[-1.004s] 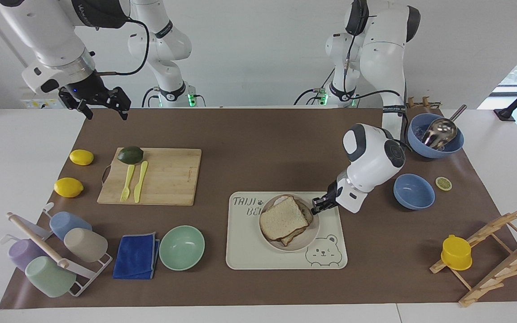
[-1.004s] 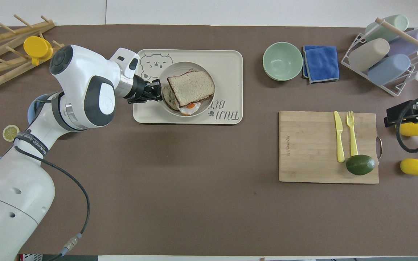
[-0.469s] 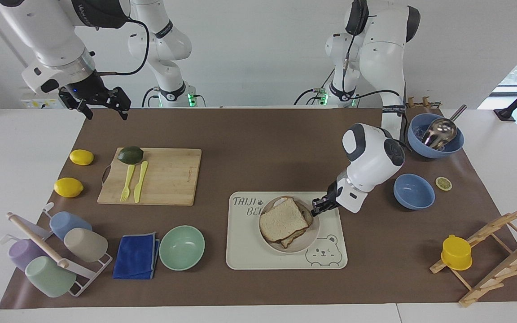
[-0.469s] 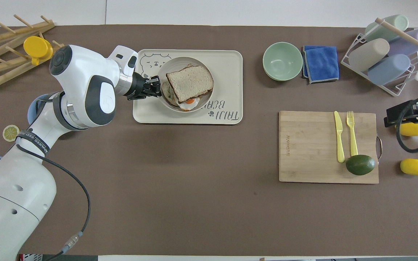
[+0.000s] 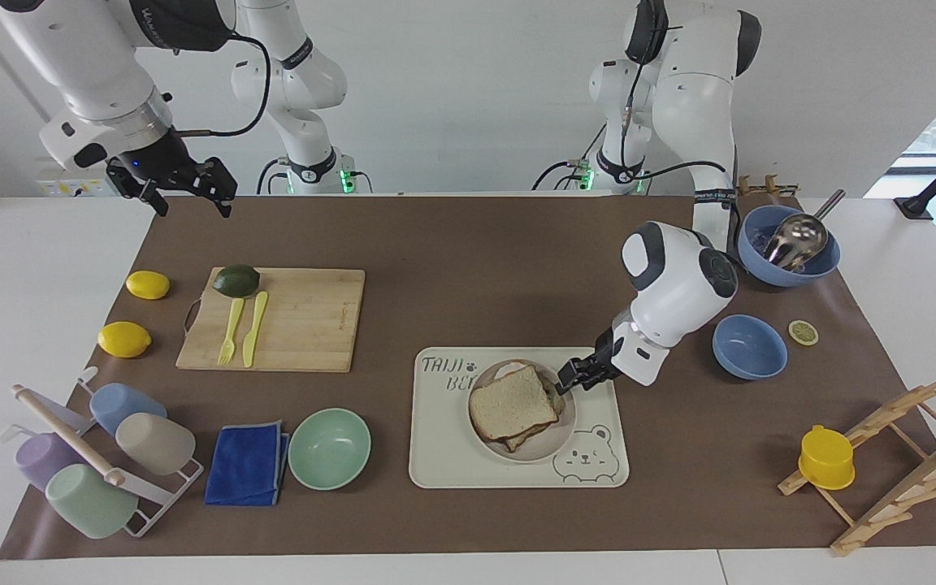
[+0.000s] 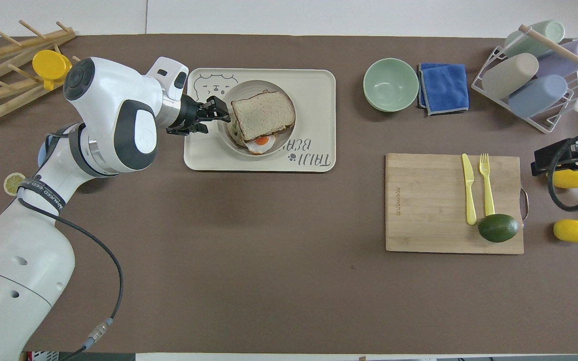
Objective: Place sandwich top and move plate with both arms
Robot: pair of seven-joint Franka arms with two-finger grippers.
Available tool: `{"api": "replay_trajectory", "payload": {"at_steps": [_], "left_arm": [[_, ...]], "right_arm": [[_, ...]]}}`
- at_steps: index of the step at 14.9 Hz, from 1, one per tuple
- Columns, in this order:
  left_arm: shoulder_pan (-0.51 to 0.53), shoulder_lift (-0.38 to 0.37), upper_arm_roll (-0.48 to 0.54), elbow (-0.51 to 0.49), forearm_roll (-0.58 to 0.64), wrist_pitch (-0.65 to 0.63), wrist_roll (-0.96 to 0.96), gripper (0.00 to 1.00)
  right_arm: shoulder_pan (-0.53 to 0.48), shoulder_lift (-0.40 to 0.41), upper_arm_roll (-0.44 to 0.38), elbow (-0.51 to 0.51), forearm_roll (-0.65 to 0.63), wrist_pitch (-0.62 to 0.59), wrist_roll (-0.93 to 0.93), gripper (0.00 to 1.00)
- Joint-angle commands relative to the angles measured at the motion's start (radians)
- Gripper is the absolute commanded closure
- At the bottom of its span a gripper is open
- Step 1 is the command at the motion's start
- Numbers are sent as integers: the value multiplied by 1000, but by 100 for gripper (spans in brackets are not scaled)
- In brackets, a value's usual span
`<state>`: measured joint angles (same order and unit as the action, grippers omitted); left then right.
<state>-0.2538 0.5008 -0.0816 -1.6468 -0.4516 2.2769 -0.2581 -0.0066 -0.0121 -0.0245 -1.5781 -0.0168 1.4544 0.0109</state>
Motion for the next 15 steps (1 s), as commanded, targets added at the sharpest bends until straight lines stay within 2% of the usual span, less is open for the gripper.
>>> {"api": "replay_trajectory", "payload": {"at_steps": [1, 8, 15], "left_arm": [[16, -63, 20, 12, 112, -103, 10, 0], [74, -310, 25, 10, 424, -433, 11, 0], [154, -523, 39, 4, 444, -706, 191, 0]], "right_arm": [[-13, -8, 5, -6, 12, 6, -34, 0], [0, -17, 6, -25, 15, -2, -20, 0], [-4, -25, 6, -45, 15, -3, -23, 0]]}}
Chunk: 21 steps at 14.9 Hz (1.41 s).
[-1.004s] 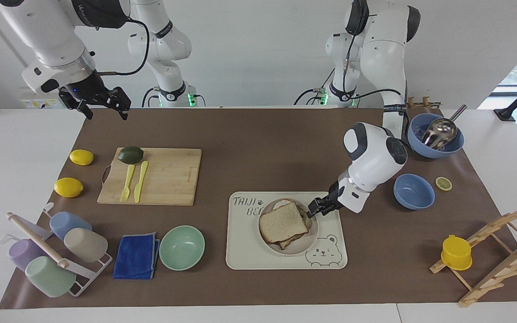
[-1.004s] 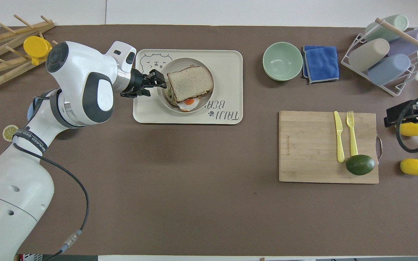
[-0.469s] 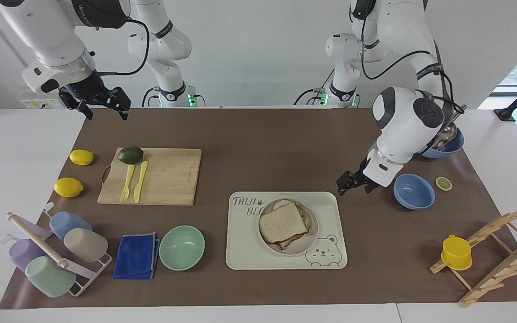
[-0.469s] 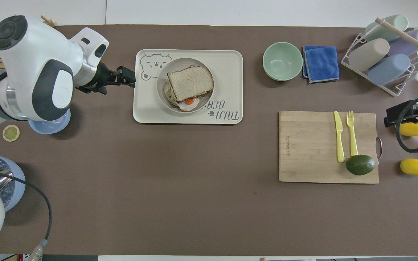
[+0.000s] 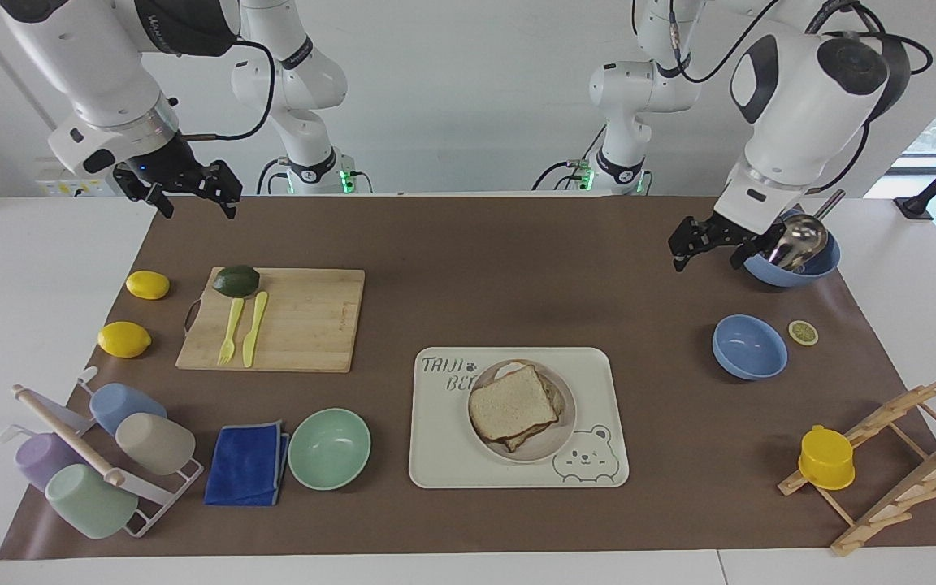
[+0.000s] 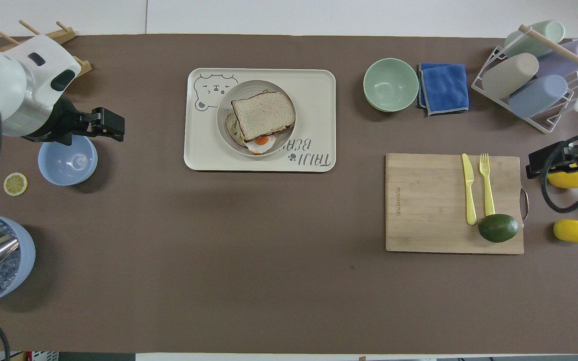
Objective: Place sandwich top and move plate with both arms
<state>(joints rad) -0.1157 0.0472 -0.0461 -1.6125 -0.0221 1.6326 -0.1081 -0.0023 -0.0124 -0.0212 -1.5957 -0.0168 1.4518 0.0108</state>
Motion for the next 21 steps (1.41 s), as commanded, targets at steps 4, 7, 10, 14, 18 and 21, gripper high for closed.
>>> {"api": "replay_trajectory", "payload": {"at_steps": [4, 7, 10, 14, 18, 21], "left_arm": [[13, -139, 3, -53, 14, -149, 36, 0], [1, -148, 3, -60, 13, -172, 27, 0], [-1, -162, 3, -92, 13, -172, 30, 0], [5, -161, -1, -87, 10, -177, 25, 0], [11, -144, -8, -76, -6, -119, 25, 0], [13, -148, -3, -78, -24, -119, 25, 0]], "right_arm": [[-8, -24, 3, -27, 12, -2, -25, 0], [-5, -20, 3, -15, 0, -4, -31, 0], [-7, -18, 3, -10, 0, -16, -31, 0], [-10, -15, 3, -9, 1, -4, -29, 0], [-12, -15, 3, -9, 1, -5, -31, 0], [-10, -17, 3, -9, 1, -5, -32, 0]]}}
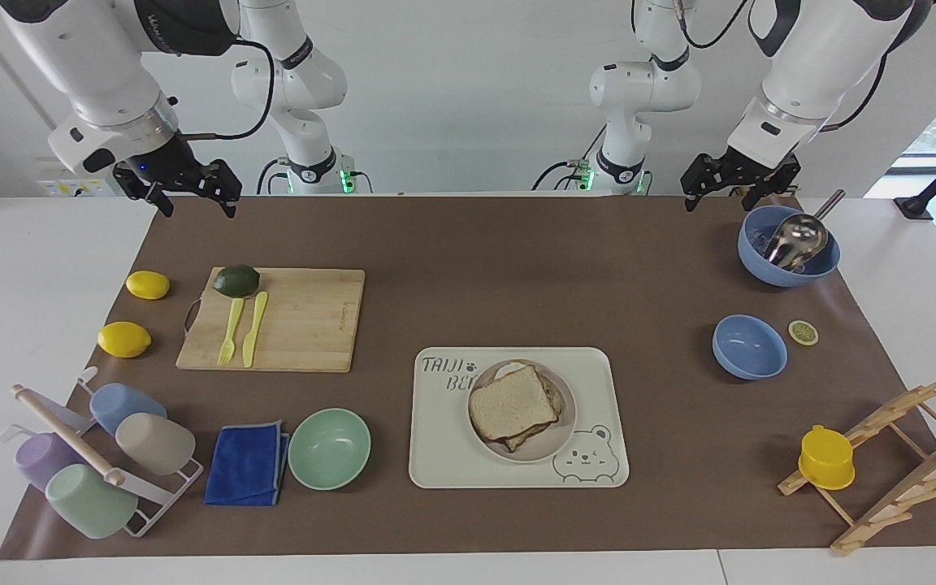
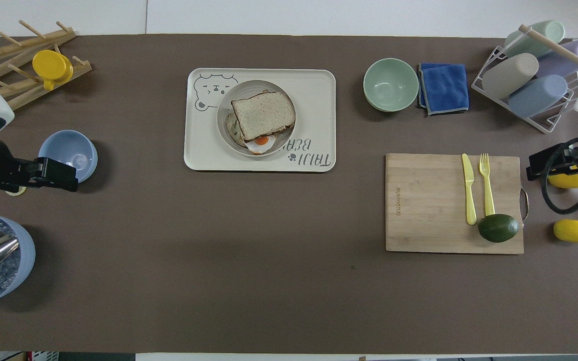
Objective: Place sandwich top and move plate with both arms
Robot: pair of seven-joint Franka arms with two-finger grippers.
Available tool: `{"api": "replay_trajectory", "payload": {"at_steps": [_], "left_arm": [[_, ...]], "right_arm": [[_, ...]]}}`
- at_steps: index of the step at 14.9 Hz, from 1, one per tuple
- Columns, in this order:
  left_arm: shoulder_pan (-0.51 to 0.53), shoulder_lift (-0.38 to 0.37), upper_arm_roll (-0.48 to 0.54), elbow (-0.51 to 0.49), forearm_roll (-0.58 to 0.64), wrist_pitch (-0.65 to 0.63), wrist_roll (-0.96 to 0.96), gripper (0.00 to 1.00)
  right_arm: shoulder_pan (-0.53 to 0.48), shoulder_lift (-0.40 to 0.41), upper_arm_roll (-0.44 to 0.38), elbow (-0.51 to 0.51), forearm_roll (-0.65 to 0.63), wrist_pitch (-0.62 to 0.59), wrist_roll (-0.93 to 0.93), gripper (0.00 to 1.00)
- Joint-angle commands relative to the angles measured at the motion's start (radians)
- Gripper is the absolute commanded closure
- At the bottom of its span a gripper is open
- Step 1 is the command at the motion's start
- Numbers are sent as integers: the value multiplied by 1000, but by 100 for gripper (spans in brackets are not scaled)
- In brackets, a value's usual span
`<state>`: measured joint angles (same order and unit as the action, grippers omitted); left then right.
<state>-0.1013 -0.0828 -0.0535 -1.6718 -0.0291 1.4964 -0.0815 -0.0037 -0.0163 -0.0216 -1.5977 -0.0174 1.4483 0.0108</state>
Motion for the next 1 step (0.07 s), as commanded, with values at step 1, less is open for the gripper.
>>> {"api": "replay_trajectory", "payload": {"at_steps": [1], "left_arm": [[-2, -20, 4, -19, -18, 18, -1, 0]], "right_arm": [[-9, -11, 3, -7, 2, -2, -32, 0]]}}
